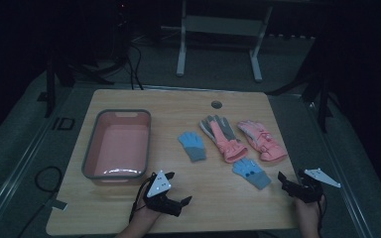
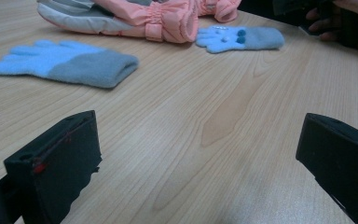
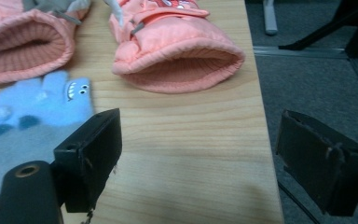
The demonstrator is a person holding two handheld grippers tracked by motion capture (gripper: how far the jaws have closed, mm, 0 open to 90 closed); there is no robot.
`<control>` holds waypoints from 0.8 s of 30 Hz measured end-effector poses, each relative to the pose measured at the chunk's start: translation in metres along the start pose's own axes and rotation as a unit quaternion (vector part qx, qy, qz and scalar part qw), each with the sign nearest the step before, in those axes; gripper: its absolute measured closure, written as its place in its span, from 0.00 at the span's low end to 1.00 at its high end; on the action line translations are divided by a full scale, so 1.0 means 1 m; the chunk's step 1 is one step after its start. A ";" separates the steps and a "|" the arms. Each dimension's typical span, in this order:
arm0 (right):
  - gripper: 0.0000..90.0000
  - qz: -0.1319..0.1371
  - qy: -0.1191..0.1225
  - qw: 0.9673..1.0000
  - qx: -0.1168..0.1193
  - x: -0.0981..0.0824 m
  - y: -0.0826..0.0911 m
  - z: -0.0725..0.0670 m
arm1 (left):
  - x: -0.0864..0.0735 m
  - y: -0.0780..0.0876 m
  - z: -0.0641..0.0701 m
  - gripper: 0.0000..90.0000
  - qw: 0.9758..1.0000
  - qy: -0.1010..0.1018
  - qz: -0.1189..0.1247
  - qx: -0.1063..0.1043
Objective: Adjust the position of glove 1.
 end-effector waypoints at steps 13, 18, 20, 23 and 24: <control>0.15 -0.020 0.004 1.000 -0.010 0.001 -0.001 0.005 | 0.000 0.000 0.001 0.00 1.000 -0.005 0.000 0.000; 0.14 -0.025 -0.022 0.999 0.001 0.018 0.010 0.007 | 0.000 0.000 0.000 0.00 1.000 0.000 0.000 -0.002; 0.19 -0.026 -0.022 0.999 0.004 0.026 0.013 0.007 | 0.000 0.000 0.000 0.00 1.000 0.002 0.001 -0.003; 0.19 -0.023 -0.020 1.000 0.004 0.036 0.013 0.006 | 0.000 0.000 0.001 0.00 1.000 -0.004 0.000 -0.002; 0.17 -0.023 -0.019 1.000 0.003 0.039 0.013 0.007 | 0.000 0.000 0.001 0.00 1.000 -0.008 0.001 0.001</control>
Point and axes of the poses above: each handheld gripper's, and its own axes: y roughly backward along the jaws, x roughly out of its top, z roughly to its right, the point moved 8 cm from there along -y, roughly forward along the jaws, and after that the axes turned 12 degrees about y, right-handed, at the moved point
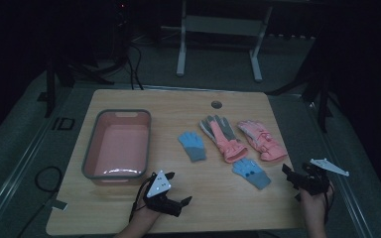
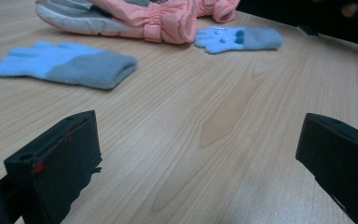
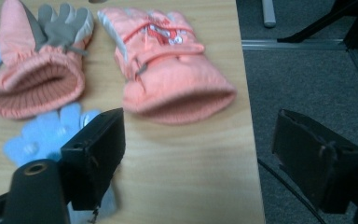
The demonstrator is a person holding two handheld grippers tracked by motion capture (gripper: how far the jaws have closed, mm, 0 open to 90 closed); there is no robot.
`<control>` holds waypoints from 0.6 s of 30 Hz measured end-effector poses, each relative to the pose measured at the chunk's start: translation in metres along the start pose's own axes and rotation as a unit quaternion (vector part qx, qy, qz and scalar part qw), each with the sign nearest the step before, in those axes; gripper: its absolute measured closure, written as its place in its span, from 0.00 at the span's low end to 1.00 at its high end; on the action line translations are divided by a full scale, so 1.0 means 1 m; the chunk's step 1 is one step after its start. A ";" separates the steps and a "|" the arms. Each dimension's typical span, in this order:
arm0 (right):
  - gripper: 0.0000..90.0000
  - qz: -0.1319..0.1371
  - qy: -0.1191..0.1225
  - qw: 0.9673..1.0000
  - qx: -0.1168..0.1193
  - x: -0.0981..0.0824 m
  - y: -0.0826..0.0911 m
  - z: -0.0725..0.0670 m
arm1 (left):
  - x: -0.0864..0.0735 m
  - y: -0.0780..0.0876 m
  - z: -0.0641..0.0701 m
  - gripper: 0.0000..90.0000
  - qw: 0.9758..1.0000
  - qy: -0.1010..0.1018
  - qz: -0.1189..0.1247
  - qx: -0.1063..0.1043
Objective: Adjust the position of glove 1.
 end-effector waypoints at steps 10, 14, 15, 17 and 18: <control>0.17 -0.019 0.042 0.998 0.041 0.037 -0.013 -0.034 | -0.001 0.000 0.002 0.00 1.000 -0.007 -0.002 -0.007; 0.17 -0.021 0.067 0.992 0.102 0.053 -0.020 -0.064 | -0.001 0.000 0.002 0.00 1.000 -0.004 -0.003 -0.008; 0.17 -0.025 0.068 0.992 0.106 0.056 -0.023 -0.070 | -0.001 0.000 0.002 0.00 1.000 -0.004 -0.003 -0.009; 0.18 -0.026 0.073 0.988 0.130 0.063 -0.027 -0.084 | -0.001 0.000 0.002 0.00 1.000 -0.006 -0.004 -0.008; 0.18 -0.025 0.077 0.988 0.128 0.067 -0.029 -0.089 | -0.001 0.000 0.003 0.00 1.000 -0.007 -0.004 -0.008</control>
Point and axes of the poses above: each handheld gripper's, and its own axes: y roughly backward along the jaws, x roughly out of its top, z roughly to its right, the point moved 8 cm from there along -y, roughly forward along the jaws, and after that the axes turned 12 degrees about y, right-handed, at the moved point
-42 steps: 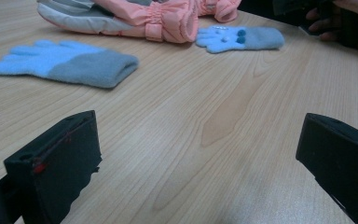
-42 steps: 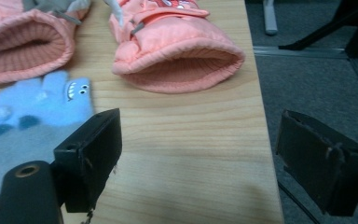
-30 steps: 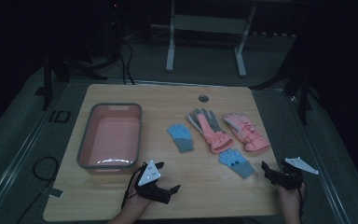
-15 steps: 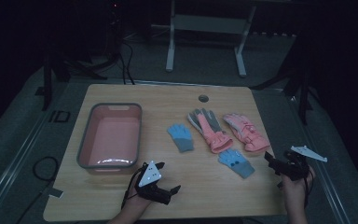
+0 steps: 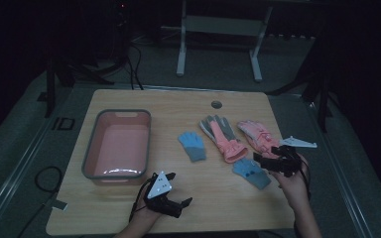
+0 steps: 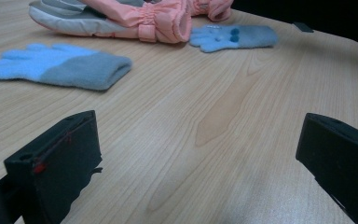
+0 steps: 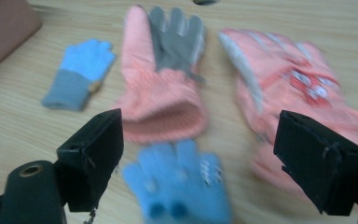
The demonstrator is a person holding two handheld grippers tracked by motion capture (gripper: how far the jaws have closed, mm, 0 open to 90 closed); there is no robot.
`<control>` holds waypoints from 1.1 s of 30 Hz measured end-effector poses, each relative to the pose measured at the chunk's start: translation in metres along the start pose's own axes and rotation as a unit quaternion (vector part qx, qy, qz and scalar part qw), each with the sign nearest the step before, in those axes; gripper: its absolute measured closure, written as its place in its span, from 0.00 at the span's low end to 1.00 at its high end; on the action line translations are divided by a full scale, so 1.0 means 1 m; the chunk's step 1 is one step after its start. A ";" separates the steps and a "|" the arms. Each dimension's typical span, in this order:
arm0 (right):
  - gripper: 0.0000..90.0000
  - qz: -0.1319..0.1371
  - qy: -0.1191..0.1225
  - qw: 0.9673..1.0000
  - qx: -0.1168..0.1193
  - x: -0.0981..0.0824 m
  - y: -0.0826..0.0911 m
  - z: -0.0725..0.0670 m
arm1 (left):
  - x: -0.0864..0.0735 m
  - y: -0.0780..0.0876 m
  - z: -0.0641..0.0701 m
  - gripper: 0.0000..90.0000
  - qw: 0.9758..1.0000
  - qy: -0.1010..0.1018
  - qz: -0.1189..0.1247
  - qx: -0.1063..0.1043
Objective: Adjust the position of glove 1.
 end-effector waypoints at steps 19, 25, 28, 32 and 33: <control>0.36 -0.029 0.076 0.990 0.116 0.036 -0.074 -0.092 | -0.001 0.002 0.001 0.00 1.000 -0.004 -0.004 -0.007; 0.50 -0.060 0.101 0.984 0.132 0.046 -0.101 -0.113 | -0.002 0.002 0.005 0.00 1.000 -0.018 -0.003 -0.012; 0.56 -0.062 0.094 0.983 0.145 0.049 -0.108 -0.119 | -0.002 0.002 0.005 0.00 1.000 -0.015 -0.005 -0.011; 0.62 -0.079 0.123 0.978 0.151 0.054 -0.131 -0.132 | -0.002 0.001 0.004 0.00 1.000 -0.013 -0.007 -0.011; 0.64 -0.082 0.128 0.978 0.143 0.055 -0.136 -0.132 | -0.002 0.001 0.005 0.00 1.000 -0.014 -0.007 -0.011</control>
Point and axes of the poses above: each handheld gripper's, and its own axes: y roughly backward along the jaws, x roughly out of its top, z roughly to its right, the point moved 8 cm from there along -y, roughly forward along the jaws, and after that the axes turned 12 degrees about y, right-handed, at the moved point
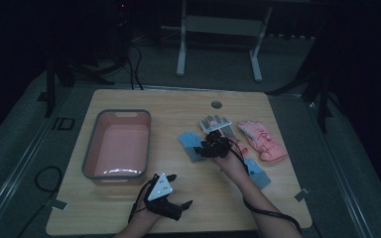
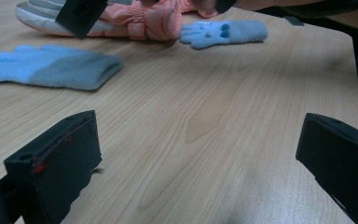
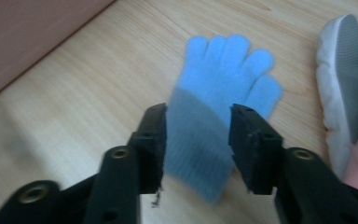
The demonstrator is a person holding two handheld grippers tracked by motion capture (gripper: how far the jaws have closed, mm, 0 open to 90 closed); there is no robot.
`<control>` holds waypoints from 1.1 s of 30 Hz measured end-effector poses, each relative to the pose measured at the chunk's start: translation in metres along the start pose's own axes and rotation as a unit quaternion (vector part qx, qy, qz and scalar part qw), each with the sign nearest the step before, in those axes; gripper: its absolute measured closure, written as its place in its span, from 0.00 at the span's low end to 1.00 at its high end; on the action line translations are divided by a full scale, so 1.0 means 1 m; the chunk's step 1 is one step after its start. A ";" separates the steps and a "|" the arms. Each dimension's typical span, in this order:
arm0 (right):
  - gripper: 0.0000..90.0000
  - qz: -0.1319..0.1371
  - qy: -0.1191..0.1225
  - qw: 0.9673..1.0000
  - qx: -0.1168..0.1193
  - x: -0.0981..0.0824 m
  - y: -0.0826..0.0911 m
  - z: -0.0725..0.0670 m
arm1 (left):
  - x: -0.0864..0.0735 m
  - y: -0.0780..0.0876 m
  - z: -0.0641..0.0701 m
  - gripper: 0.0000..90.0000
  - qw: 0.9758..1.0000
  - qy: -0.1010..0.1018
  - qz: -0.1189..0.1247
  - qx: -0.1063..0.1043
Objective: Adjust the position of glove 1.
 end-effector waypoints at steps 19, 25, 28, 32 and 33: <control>0.72 -0.074 0.023 0.997 -0.010 0.002 -0.049 0.009 | 0.000 0.000 0.000 0.00 1.000 0.002 -0.002 0.000; 0.81 -0.082 0.028 0.996 -0.019 0.003 -0.051 0.009 | 0.000 -0.001 0.000 0.00 1.000 0.003 -0.003 0.000; 0.94 -0.082 0.014 0.996 -0.027 0.004 -0.051 0.008 | 0.000 -0.001 0.000 0.00 1.000 0.001 -0.004 0.002; 0.97 -0.085 0.003 0.996 -0.033 0.006 -0.049 0.006 | 0.000 -0.001 0.000 0.00 1.000 0.001 -0.003 0.002; 0.97 -0.083 -0.001 0.996 -0.034 0.007 -0.048 0.006 | 0.000 -0.001 0.000 0.00 1.000 0.002 -0.002 0.002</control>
Point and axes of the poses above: each handheld gripper's, and its own axes: y roughly backward along the jaws, x roughly out of its top, z roughly to its right, the point moved 8 cm from there along -y, roughly forward along the jaws, and after that the axes turned 12 degrees about y, right-handed, at the moved point
